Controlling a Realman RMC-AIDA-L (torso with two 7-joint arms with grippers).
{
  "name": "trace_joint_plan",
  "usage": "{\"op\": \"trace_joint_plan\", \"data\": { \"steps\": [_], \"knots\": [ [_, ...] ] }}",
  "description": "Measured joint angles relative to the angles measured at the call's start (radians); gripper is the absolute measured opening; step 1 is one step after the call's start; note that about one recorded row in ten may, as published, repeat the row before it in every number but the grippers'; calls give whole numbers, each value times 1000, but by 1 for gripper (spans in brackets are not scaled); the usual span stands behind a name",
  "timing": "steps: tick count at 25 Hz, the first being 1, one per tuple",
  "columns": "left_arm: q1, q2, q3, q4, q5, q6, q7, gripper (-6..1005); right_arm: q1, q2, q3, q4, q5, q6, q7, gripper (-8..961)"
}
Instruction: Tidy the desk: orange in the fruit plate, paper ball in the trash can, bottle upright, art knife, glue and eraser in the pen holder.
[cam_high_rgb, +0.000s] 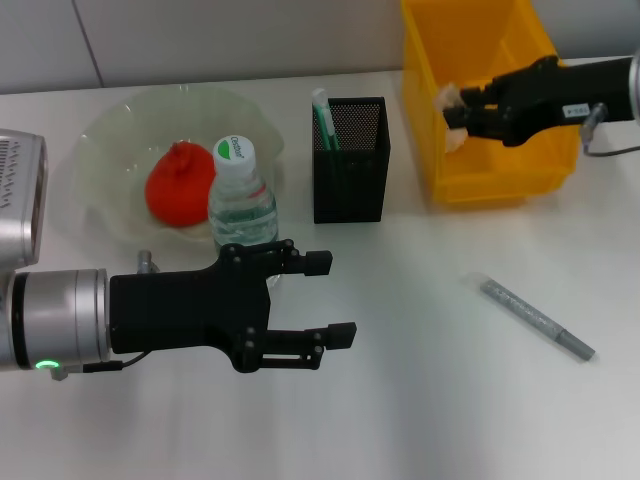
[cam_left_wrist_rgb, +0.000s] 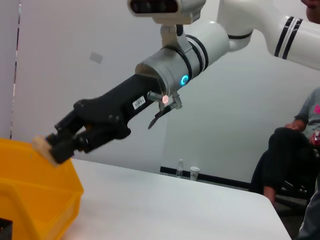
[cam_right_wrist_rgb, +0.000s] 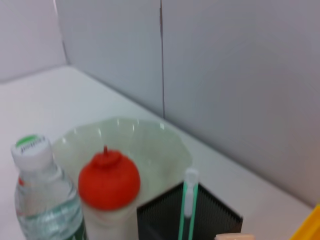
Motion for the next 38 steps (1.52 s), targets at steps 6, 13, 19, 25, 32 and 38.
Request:
{"op": "trace_joint_plan", "data": {
  "steps": [6, 13, 19, 25, 32, 38],
  "knots": [
    [-2, 0, 3, 0, -6, 1, 0, 802, -5, -3, 55, 73, 105, 5, -98, 239],
    [-1, 0, 5, 0, -12, 1, 0, 802, 41, -9, 90, 212, 145, 7, -217, 239],
    [-1, 0, 1, 0, -12, 0, 1, 802, 101, -29, 91, 329, 149, 36, -268, 238],
    [0, 0, 2, 0, -12, -1, 15, 802, 144, -38, 85, 410, 147, 83, -306, 238],
    [-1, 0, 5, 0, -12, -5, 24, 802, 191, -39, 80, 466, 144, 128, -324, 238],
    [-2, 0, 6, -3, -12, -6, 28, 802, 234, -39, 77, 513, 138, 164, -340, 238]
  ]
}}
